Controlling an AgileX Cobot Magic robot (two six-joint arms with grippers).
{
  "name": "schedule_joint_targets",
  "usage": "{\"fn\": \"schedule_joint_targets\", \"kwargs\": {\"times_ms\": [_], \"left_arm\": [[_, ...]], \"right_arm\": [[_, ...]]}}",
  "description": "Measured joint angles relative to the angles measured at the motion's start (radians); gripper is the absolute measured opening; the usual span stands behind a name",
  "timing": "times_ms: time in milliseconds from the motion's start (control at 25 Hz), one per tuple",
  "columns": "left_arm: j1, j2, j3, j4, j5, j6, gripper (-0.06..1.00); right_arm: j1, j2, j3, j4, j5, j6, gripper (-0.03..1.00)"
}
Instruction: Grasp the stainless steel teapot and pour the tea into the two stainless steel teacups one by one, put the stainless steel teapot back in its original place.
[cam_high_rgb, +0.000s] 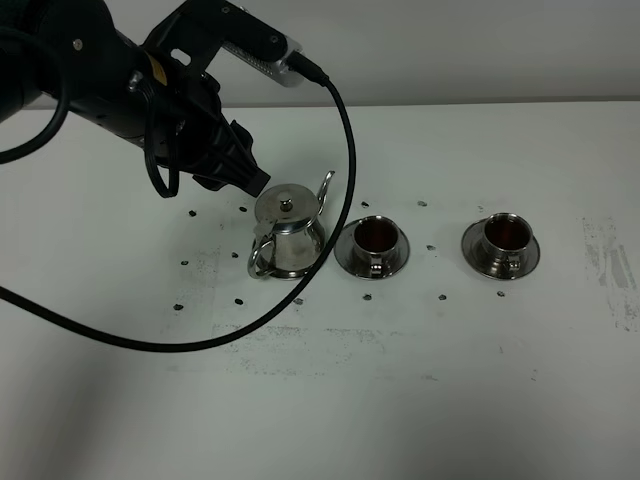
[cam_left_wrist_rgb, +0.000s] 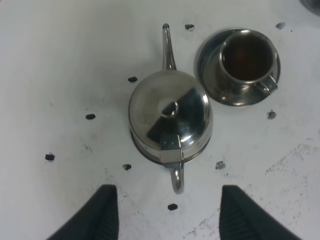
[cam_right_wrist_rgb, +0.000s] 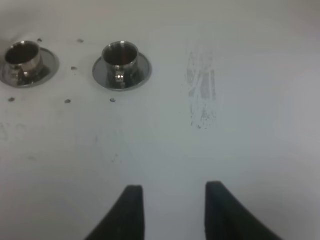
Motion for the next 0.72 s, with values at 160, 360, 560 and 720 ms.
{"fn": "schedule_joint_targets", "kwargs": {"times_ms": [160, 360, 560, 720], "left_arm": [[0.027, -0.014, 0.0, -0.007, 0.048, 0.0, 0.46], [0.107, -0.112, 0.0, -0.039, 0.188, 0.0, 0.47], [0.202, -0.263, 0.054, -0.055, 0.207, -0.001, 0.47], [0.299, -0.428, 0.243, -0.074, 0.187, -0.003, 0.47]], "right_arm": [[0.0, 0.0, 0.0, 0.0, 0.0, 0.0, 0.32], [0.0, 0.0, 0.0, 0.0, 0.0, 0.0, 0.32], [0.0, 0.0, 0.0, 0.0, 0.0, 0.0, 0.32], [0.0, 0.0, 0.0, 0.0, 0.0, 0.0, 0.32]]}}
